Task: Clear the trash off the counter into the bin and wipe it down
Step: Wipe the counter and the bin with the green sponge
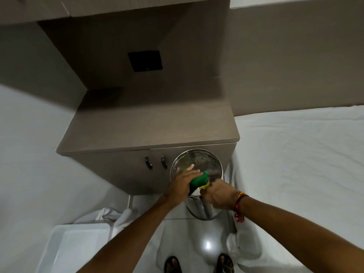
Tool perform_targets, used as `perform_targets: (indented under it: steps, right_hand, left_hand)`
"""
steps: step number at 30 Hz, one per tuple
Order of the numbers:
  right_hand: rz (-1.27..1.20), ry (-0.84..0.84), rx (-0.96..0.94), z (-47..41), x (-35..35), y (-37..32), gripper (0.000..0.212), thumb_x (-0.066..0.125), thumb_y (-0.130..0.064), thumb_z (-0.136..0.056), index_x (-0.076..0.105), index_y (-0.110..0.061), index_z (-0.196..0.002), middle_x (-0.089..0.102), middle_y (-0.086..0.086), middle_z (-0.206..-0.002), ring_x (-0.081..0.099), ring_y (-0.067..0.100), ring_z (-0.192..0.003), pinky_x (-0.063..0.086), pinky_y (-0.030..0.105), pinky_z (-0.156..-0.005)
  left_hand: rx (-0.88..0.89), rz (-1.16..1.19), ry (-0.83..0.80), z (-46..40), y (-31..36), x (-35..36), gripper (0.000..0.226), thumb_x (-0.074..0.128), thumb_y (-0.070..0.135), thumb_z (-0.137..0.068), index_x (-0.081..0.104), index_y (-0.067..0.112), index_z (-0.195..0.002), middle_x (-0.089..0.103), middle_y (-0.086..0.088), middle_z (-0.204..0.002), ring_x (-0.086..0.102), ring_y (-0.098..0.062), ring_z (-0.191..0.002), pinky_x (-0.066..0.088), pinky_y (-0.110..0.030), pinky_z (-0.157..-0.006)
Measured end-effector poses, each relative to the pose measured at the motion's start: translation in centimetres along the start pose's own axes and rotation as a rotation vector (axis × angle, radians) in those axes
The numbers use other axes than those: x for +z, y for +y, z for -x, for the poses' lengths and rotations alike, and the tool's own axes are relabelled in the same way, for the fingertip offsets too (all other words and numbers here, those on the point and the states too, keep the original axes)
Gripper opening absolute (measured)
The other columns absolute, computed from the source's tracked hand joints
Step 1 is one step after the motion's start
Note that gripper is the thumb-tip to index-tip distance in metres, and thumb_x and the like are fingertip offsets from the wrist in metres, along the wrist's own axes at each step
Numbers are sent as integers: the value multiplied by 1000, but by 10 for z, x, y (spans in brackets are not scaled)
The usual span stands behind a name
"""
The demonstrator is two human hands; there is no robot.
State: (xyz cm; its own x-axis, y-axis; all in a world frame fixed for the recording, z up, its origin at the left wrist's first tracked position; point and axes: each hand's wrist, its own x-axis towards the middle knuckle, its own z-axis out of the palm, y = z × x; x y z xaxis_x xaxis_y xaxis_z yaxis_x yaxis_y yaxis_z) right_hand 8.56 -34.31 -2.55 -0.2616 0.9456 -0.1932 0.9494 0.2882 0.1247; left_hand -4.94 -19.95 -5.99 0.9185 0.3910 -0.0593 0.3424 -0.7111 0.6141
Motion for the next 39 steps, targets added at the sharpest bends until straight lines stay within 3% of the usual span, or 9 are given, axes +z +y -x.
perform_targets:
  steps: [6,11,16,21,26,30,33,36,39]
  right_hand:
    - [-5,21,17,4,-8,-18,14,82,-17,-65,68,-17,-63,61,-4,-54,57,16,-41,39,20,-37]
    - [11,-95,45,-4,-4,-30,12,53,-6,-91,65,-8,-92,69,7,-78,67,28,-65,50,33,-54]
    - [46,-87,31,-14,-3,-41,8,63,-6,-80,64,-13,-76,66,2,-61,63,24,-50,44,28,-45]
    - [16,-130,108,-26,24,-58,10,63,-6,-80,66,-15,-82,68,1,-65,65,23,-53,41,28,-46]
    - [-92,-276,222,-52,121,-80,17,60,-6,-92,67,-6,-108,74,11,-92,70,31,-77,57,38,-67]
    - [-105,-241,318,-84,228,-96,34,92,-10,-48,80,-9,-80,73,8,-62,70,25,-52,60,36,-54]
    - [-95,-216,367,-108,321,-102,33,74,-6,-69,78,-7,-102,77,12,-81,74,30,-74,62,43,-77]
    - [-159,-210,409,-120,386,-109,21,89,-12,-53,75,-7,-69,61,4,-43,59,21,-34,52,25,-42]
    - [-188,-228,430,-133,439,-116,18,85,-10,-57,74,-6,-70,57,3,-40,56,21,-31,45,22,-36]
  left_hand:
    - [-16,-5,8,7,9,-12,63,54,-8,-84,54,20,-141,54,-4,-147,36,-20,-146,21,-45,-124]
    - [-120,161,232,21,9,-38,63,48,-11,-85,53,17,-141,60,-9,-135,57,-18,-121,50,-36,-106]
    - [-168,81,265,45,5,-58,57,53,-4,-89,51,17,-141,59,-6,-134,57,-22,-122,47,-38,-108]
    - [-211,10,347,74,-18,-63,50,53,4,-92,52,15,-140,61,-7,-131,58,-21,-116,50,-39,-99]
    - [-382,-96,377,78,-67,0,44,66,19,-91,58,17,-135,70,-8,-116,66,-26,-101,54,-41,-84]
    - [-406,-369,248,68,-141,79,49,70,16,-87,59,14,-135,65,-9,-125,60,-30,-112,50,-43,-91]
    - [-349,-532,101,54,-201,141,47,65,10,-84,59,11,-130,61,-10,-121,57,-32,-112,49,-44,-91]
    - [-238,-658,1,36,-243,191,39,68,6,-77,64,7,-116,64,-13,-109,60,-33,-103,52,-44,-83]
    - [-189,-687,-68,29,-272,235,31,64,3,-76,65,5,-107,63,-13,-104,60,-33,-100,52,-44,-79]
